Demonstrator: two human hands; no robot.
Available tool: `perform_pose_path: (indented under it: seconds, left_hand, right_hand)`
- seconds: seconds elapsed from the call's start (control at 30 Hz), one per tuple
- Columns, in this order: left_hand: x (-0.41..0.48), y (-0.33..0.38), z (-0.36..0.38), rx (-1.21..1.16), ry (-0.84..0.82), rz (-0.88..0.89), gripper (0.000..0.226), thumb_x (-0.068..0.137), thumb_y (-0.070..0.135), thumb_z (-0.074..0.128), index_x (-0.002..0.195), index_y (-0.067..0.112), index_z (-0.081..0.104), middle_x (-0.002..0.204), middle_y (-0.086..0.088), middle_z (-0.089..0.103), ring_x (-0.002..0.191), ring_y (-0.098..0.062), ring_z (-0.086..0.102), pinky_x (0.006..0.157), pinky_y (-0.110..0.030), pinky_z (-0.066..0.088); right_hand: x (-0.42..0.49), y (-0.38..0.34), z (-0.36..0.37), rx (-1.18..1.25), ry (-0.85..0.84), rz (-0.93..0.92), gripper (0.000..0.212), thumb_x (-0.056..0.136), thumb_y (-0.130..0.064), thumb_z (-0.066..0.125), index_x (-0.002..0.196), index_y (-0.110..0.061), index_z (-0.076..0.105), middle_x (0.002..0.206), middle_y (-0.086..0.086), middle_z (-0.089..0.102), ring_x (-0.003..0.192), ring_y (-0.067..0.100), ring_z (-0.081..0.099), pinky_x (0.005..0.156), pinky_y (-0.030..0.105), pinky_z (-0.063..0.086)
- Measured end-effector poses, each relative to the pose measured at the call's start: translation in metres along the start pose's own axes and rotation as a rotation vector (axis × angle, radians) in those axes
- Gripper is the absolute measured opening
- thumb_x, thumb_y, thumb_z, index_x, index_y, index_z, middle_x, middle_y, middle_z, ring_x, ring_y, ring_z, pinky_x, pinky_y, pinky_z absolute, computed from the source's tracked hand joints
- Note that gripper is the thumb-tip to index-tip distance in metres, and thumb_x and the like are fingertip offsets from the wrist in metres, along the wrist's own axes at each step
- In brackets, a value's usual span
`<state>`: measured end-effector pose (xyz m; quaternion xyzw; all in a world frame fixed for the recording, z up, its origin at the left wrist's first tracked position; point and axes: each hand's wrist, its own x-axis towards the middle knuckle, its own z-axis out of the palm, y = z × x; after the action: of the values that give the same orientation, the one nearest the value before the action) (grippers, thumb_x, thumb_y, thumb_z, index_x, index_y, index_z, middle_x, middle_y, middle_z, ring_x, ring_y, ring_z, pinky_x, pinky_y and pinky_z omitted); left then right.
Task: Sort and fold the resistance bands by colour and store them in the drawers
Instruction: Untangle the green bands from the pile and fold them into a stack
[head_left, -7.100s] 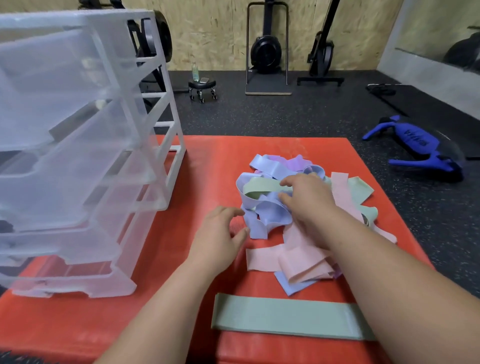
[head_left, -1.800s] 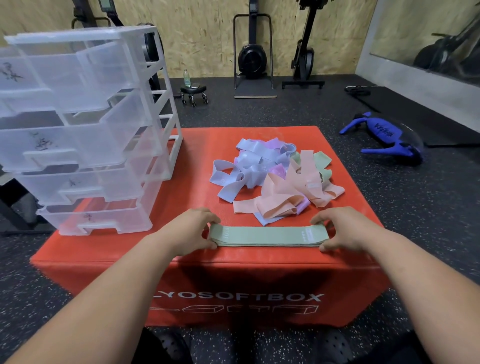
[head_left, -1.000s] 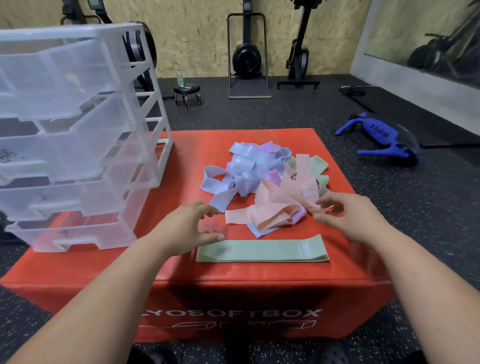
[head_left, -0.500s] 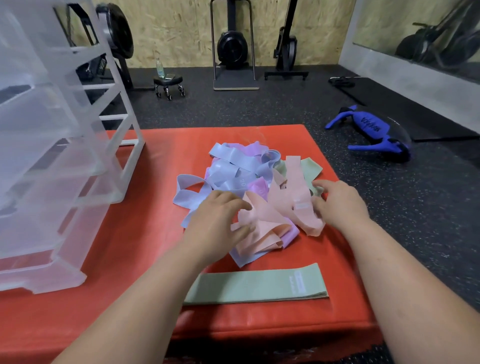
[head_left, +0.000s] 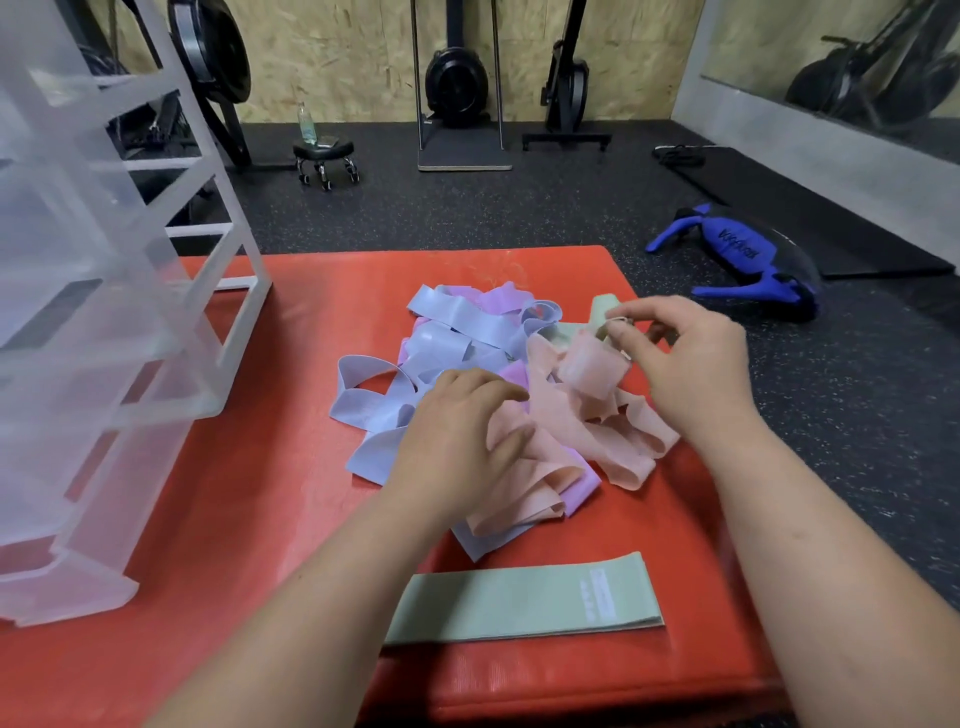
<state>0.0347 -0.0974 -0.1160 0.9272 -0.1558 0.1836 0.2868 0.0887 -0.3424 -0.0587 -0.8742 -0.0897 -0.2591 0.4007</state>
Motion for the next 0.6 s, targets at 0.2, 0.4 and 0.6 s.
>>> perform_pose_path:
  seconds: [0.2, 0.4, 0.6]
  left_hand:
    - [-0.001, 0.002, -0.003, -0.081, 0.089, -0.080, 0.040, 0.096, 0.044, 0.071, 0.134, 0.030, 0.066, 0.126, 0.012, 0.064, 0.119, -0.017, 0.057, 0.100, -0.039, 0.048]
    - [0.000, 0.009, -0.008, -0.198, 0.120, -0.068, 0.048, 0.097, 0.049, 0.071, 0.141, 0.033, 0.061, 0.131, 0.017, 0.064, 0.120, -0.014, 0.057, 0.102, -0.029, 0.046]
    - [0.004, 0.010, -0.011, -0.331, 0.099, -0.190, 0.019, 0.096, 0.033, 0.076, 0.115, 0.034, 0.075, 0.096, 0.019, 0.074, 0.096, -0.005, 0.067, 0.083, -0.026, 0.052]
  right_hand:
    - [-0.009, -0.007, 0.005, -0.002, -0.164, 0.047, 0.014, 0.086, -0.022, 0.082, 0.095, -0.032, 0.078, 0.083, -0.015, 0.074, 0.073, 0.004, 0.063, 0.069, 0.010, 0.043]
    - [-0.015, -0.025, 0.012, 0.188, -0.213, 0.045, 0.022, 0.082, -0.026, 0.087, 0.096, -0.031, 0.071, 0.083, -0.011, 0.075, 0.074, 0.018, 0.064, 0.071, 0.022, 0.052]
    - [-0.023, -0.034, 0.031, 0.161, -0.292, -0.030, 0.012, 0.083, -0.037, 0.085, 0.089, -0.033, 0.075, 0.080, -0.017, 0.074, 0.071, 0.009, 0.064, 0.070, 0.025, 0.050]
